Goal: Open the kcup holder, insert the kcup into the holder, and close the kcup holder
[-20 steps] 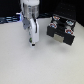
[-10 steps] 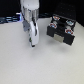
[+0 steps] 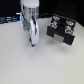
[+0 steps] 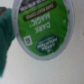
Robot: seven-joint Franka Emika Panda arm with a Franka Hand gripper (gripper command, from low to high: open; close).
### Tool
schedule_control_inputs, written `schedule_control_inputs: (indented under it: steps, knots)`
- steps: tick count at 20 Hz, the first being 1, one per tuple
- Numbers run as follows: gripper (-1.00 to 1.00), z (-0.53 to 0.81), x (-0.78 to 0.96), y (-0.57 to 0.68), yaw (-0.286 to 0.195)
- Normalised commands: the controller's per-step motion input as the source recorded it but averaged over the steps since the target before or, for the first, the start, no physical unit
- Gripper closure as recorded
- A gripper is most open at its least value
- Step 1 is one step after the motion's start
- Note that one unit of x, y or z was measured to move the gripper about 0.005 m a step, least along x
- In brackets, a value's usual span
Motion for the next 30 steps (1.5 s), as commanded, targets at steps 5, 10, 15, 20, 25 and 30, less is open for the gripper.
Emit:
schedule_control_inputs:
  steps: [5,10,15,20,25,30]
  knots:
    - [1.00,0.33,0.08,0.09,-0.042]
    - [1.00,0.41,0.08,0.16,0.005]
    - [1.00,0.05,0.03,-0.02,0.003]
    - [1.00,0.01,0.00,-0.03,-0.003]
    - [-1.00,0.01,0.00,-0.11,-0.036]
    - [-1.00,0.00,0.07,-0.08,-0.036]
